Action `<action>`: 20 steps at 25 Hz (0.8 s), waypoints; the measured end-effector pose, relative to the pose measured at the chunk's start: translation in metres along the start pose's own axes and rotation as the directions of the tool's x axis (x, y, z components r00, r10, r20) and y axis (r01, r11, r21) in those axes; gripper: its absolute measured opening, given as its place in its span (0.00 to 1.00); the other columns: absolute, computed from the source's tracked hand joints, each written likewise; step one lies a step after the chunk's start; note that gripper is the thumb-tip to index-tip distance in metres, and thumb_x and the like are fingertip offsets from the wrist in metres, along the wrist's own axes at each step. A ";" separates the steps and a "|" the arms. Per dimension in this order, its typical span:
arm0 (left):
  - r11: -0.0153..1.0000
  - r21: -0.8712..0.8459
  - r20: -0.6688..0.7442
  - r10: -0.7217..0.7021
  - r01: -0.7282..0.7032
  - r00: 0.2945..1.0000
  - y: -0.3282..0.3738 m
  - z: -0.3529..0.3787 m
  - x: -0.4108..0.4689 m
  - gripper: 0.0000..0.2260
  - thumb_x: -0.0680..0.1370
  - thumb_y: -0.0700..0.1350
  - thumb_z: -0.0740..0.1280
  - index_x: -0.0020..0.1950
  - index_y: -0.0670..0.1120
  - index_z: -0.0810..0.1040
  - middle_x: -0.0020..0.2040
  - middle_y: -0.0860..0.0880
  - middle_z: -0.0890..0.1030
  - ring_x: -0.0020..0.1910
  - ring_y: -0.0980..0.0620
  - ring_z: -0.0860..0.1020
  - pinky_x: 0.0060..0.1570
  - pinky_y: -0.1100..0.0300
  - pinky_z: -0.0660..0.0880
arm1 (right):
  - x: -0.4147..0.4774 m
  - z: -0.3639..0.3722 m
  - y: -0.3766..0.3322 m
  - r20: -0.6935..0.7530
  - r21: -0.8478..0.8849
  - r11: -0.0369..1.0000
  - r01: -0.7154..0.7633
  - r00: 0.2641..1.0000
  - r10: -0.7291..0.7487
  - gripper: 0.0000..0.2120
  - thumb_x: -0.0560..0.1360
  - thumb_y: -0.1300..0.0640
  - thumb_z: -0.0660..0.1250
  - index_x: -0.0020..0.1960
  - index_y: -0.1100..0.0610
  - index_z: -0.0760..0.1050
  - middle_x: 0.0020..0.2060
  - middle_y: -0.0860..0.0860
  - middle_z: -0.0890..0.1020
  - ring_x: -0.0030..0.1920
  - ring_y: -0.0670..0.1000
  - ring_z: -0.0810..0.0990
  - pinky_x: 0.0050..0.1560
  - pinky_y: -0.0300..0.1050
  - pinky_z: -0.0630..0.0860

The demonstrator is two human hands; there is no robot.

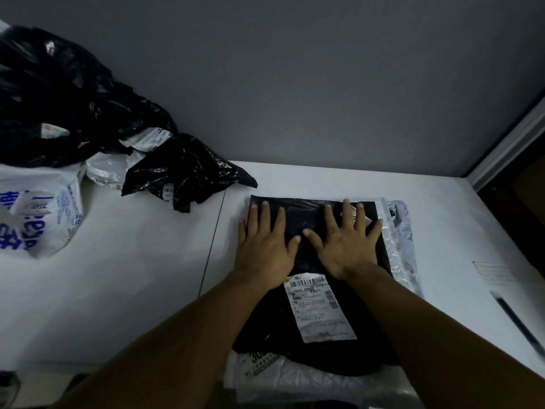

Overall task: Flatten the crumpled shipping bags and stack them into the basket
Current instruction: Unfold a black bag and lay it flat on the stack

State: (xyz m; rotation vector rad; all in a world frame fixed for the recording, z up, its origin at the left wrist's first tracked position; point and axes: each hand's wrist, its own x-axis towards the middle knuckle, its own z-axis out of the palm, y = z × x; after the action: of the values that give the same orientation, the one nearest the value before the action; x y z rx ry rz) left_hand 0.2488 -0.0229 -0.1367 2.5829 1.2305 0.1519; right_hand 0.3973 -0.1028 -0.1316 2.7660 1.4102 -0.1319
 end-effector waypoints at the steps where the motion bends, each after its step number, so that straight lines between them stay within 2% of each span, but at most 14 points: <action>1: 1.000 -0.024 0.013 0.005 -0.004 1.000 0.002 -0.006 -0.012 0.30 0.82 0.60 0.49 0.81 0.52 0.47 0.81 0.45 0.42 0.79 0.44 0.37 0.77 0.43 0.40 | -0.009 -0.008 -0.003 0.004 0.006 1.000 0.010 1.000 -0.010 0.39 0.77 0.28 0.39 0.82 0.47 0.43 0.81 0.56 0.42 0.80 0.62 0.36 0.74 0.73 0.38; 5: 1.000 -0.025 0.087 0.004 -0.001 0.996 0.011 -0.013 -0.061 0.28 0.82 0.57 0.50 0.81 0.53 0.47 0.81 0.46 0.41 0.79 0.43 0.37 0.76 0.39 0.40 | -0.054 -0.019 -0.008 0.104 0.023 1.000 0.003 0.995 -0.005 0.37 0.78 0.29 0.40 0.82 0.45 0.42 0.81 0.54 0.40 0.80 0.61 0.35 0.73 0.74 0.38; 12: 0.997 0.083 0.157 -0.009 -0.004 0.988 0.012 0.012 -0.087 0.31 0.82 0.64 0.44 0.81 0.51 0.44 0.81 0.45 0.43 0.79 0.41 0.39 0.75 0.37 0.39 | -0.092 0.004 -0.003 0.172 -0.009 1.000 -0.018 0.985 0.019 0.40 0.76 0.27 0.34 0.81 0.47 0.36 0.81 0.56 0.38 0.79 0.60 0.34 0.73 0.73 0.37; 16: 0.999 0.034 0.116 -0.010 0.006 0.993 0.008 0.001 -0.084 0.31 0.82 0.63 0.46 0.81 0.51 0.44 0.81 0.45 0.43 0.79 0.43 0.39 0.76 0.38 0.40 | -0.092 -0.008 -0.006 0.151 -0.001 1.000 -0.008 0.988 0.009 0.40 0.77 0.28 0.35 0.81 0.48 0.37 0.81 0.56 0.39 0.80 0.60 0.35 0.73 0.74 0.38; 20: 0.998 -0.020 0.035 -0.059 0.059 0.998 -0.010 -0.043 -0.084 0.31 0.82 0.62 0.48 0.81 0.50 0.45 0.81 0.45 0.44 0.80 0.43 0.40 0.76 0.39 0.44 | -0.084 -0.049 -0.036 0.076 0.021 0.999 0.036 0.996 -0.038 0.39 0.78 0.28 0.38 0.82 0.48 0.41 0.81 0.56 0.42 0.80 0.60 0.37 0.73 0.74 0.40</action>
State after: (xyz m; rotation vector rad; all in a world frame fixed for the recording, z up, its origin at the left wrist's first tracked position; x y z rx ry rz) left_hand 0.1789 -0.0731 -0.0967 2.5173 1.2842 0.1077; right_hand 0.3218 -0.1457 -0.0750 2.7196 1.4496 -0.2515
